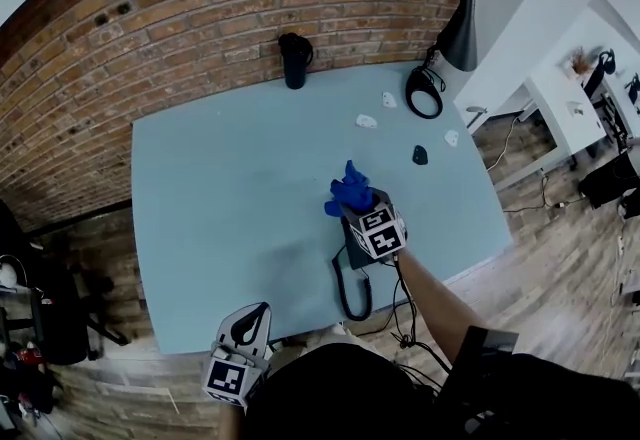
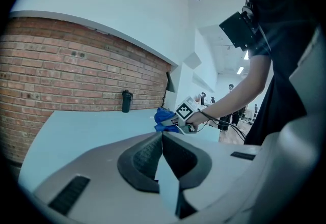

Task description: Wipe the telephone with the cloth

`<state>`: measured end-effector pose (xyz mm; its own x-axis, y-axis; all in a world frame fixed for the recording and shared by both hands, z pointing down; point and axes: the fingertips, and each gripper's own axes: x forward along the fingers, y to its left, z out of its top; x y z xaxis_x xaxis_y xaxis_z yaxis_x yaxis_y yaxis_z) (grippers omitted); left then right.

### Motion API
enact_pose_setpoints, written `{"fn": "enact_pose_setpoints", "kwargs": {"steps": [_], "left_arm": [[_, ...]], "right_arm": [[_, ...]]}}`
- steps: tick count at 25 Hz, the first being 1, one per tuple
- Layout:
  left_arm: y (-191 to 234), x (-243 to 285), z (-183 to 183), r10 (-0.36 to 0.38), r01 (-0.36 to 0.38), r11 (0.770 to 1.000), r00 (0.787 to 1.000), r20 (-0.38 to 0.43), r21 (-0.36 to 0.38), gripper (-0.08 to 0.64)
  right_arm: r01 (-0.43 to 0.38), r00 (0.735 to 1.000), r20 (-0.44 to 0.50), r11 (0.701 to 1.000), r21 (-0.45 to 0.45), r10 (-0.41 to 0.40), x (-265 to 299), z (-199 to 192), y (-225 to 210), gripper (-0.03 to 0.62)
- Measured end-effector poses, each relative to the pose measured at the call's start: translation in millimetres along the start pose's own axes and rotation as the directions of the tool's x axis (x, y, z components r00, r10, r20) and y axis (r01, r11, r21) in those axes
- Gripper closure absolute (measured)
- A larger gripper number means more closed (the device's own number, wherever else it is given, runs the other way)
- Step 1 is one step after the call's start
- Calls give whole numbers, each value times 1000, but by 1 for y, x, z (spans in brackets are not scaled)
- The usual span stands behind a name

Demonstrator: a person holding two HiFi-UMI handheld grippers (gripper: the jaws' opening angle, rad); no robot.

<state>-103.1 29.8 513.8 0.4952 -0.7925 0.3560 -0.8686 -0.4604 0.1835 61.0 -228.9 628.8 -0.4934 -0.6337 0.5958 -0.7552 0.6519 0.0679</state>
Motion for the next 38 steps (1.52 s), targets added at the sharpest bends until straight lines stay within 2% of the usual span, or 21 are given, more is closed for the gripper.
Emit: {"fn": "enact_pose_setpoints", "kwargs": {"steps": [12,25,38], "left_arm": [[4,9,5,-46,46,999,999,15,26,560],[7,8,10,-65,64,997,998,14,30,560],[0,10,3,-85,84,996,996,19,37,560]], "right_arm": [[17,1000,18,997,79,-18,-4,-5,-1,376],[4,998,63,994,112,-11,-15,-20,6,376],[-2,1000,28,993,117,-2,-29,-51,21,376]]}}
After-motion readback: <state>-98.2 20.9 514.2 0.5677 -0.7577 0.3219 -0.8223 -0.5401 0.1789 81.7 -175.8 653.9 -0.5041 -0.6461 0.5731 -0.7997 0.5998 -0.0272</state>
